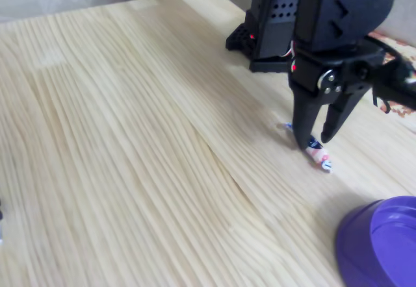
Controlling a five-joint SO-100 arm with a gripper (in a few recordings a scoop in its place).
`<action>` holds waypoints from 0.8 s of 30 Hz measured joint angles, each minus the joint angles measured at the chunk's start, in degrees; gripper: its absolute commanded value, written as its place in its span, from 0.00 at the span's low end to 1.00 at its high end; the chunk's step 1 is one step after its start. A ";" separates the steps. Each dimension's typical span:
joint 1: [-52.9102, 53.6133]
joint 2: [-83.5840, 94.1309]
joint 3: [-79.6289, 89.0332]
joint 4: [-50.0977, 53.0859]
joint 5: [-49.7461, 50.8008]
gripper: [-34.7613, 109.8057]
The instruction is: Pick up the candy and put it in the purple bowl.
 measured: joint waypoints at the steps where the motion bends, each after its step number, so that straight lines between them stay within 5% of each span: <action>1: 0.35 -0.09 0.09 0.00 0.26 0.33; 6: 0.88 -3.08 -0.26 -0.26 0.26 0.24; 24: 1.93 7.56 -1.32 3.78 1.93 0.24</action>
